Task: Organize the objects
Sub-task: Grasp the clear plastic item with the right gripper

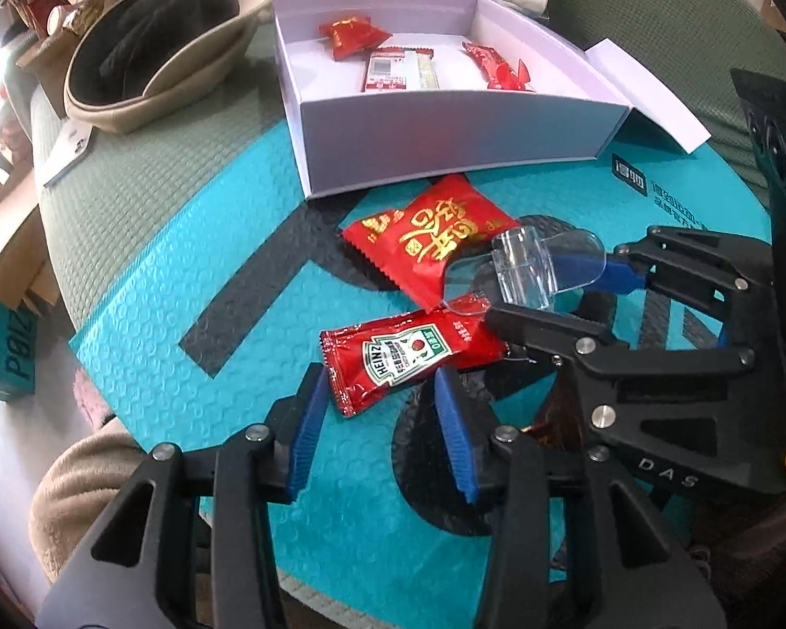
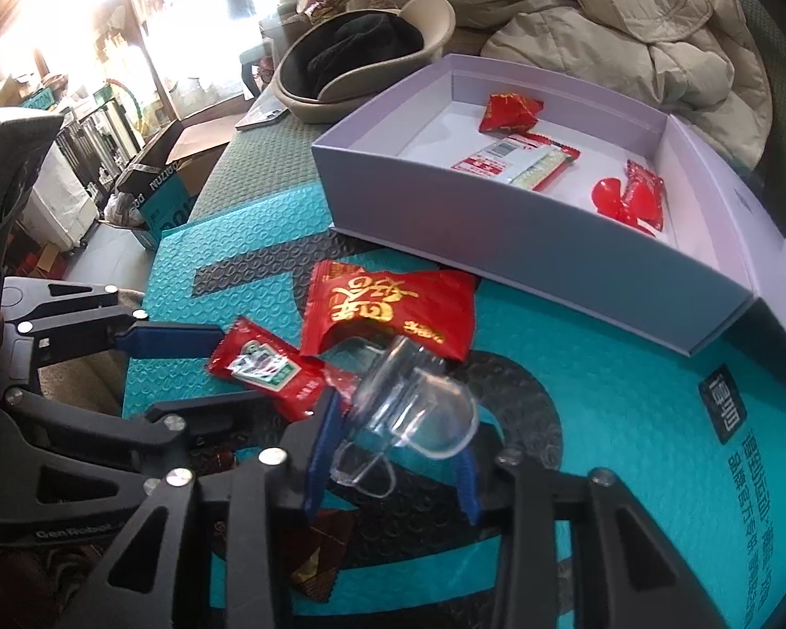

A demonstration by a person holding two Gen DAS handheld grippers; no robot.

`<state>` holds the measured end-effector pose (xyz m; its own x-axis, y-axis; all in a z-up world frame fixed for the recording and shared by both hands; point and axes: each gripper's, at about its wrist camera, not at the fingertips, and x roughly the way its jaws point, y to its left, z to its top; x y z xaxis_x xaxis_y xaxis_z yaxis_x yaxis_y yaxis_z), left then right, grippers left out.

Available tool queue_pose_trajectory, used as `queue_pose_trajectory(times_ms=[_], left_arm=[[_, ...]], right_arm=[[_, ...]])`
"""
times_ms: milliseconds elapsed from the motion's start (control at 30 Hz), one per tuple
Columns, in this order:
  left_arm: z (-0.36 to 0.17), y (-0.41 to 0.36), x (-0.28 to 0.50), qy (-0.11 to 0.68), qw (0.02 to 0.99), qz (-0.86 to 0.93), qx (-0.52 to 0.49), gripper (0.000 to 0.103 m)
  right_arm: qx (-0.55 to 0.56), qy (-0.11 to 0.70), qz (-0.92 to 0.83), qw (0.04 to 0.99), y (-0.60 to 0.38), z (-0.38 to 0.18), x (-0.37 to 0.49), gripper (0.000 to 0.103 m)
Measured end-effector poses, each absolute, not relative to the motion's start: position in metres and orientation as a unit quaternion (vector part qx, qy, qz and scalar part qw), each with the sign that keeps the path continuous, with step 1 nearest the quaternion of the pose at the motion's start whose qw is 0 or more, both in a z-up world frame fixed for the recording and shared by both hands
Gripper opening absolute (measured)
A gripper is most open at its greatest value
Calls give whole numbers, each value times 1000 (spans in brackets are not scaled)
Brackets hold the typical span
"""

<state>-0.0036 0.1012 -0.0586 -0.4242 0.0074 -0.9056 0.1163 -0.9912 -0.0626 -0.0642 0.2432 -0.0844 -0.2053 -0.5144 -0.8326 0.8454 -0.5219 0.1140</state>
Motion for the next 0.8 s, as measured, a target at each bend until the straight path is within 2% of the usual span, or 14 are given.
queue_pose_trajectory(times_ms=[100,300,600,800], left_arm=[[-59,99,-3,61,37,-844,532,36],[-54,91,6,106,29,-845,524,22],[-43,86,23,126,37,-844,520,16],[-39,89,30,123,50,-842,523,16]], right_arm=[[440,184,-754,452,244,-84,-65,37],[439,172,-757,453,249,-80,-69,36],[423,178,-759,462,250,-69,-60,36],[418,181,-759,464,251,-64,-57,35]])
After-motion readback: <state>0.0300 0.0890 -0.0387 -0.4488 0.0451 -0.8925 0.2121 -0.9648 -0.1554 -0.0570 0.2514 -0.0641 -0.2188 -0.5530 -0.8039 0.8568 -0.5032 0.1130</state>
